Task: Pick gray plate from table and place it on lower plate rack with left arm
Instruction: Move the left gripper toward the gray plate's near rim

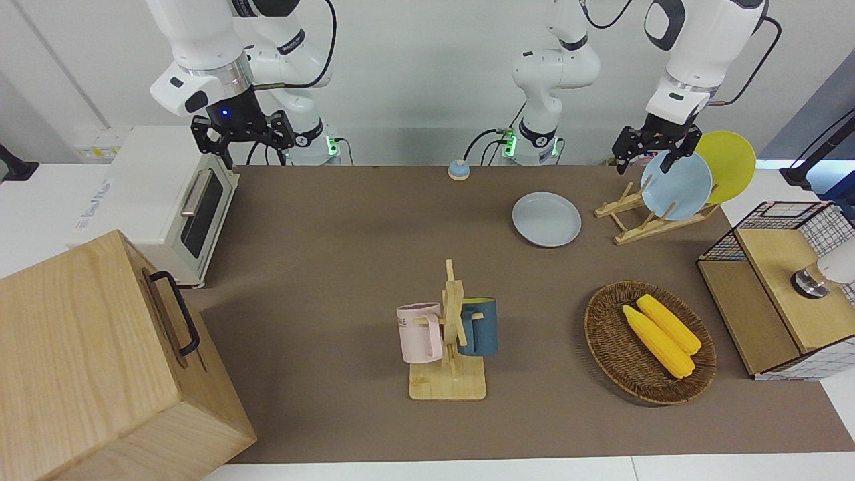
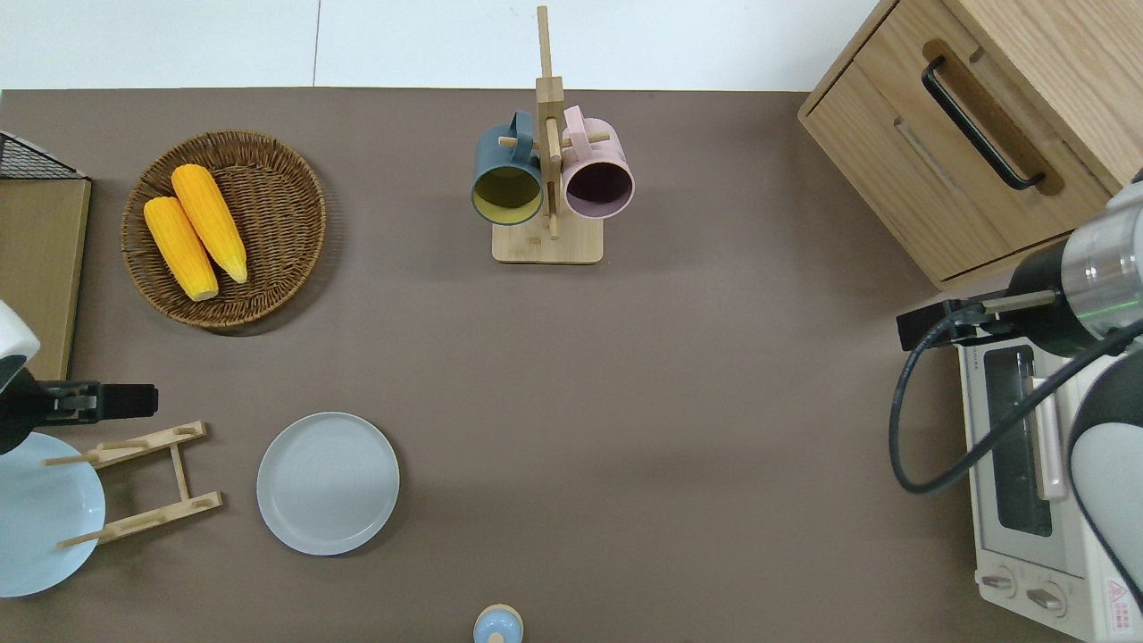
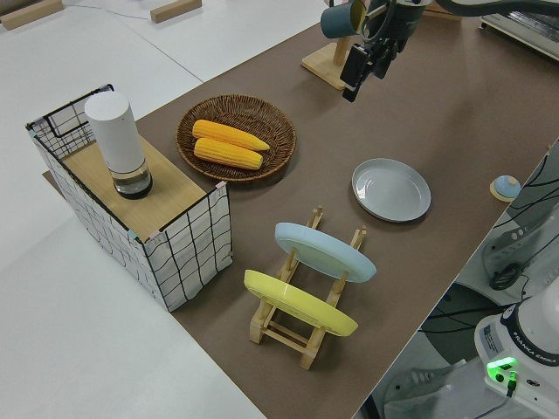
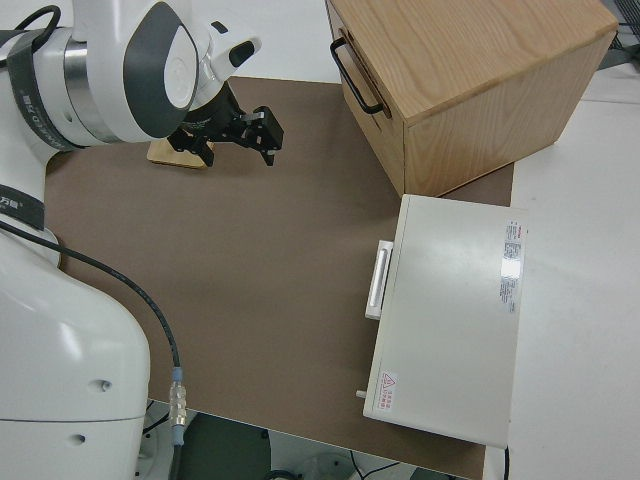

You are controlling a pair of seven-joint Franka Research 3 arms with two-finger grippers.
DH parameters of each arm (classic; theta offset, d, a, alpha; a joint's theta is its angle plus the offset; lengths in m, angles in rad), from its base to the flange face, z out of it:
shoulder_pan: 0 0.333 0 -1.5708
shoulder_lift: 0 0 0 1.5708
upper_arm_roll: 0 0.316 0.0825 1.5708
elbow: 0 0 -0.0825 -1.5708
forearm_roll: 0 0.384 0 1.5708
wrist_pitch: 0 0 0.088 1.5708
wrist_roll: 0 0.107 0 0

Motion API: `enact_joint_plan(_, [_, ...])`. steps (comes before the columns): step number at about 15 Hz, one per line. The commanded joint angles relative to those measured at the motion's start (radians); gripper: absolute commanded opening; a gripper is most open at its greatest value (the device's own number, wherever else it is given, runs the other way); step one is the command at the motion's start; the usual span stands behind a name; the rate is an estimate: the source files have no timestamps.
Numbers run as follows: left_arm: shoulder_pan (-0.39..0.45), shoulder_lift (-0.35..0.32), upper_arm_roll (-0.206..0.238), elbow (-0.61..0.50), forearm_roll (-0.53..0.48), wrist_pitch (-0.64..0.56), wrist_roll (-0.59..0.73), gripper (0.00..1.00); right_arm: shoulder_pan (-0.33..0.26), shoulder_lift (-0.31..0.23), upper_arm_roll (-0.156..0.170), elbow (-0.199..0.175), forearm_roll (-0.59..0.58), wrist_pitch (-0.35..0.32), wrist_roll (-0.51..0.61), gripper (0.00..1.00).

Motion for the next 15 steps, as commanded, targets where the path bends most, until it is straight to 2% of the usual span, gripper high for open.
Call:
enact_joint_plan(1, [0.001,-0.014,0.007,-0.011,-0.01,-0.005,-0.002,1.0,-0.02,-0.003,0.018,0.009,-0.002,-0.014,0.013,0.983])
enact_joint_plan(9, [-0.008,-0.016,0.002,-0.023,-0.008,-0.019,-0.002,1.0,-0.019,-0.001,0.018,0.009,-0.002,-0.013,0.013,0.983])
enact_joint_plan(15, [-0.011,-0.039,-0.007,-0.113,-0.013,0.008,-0.005,1.0,-0.02,-0.001,0.018,0.009,-0.002,-0.014,0.013,0.983])
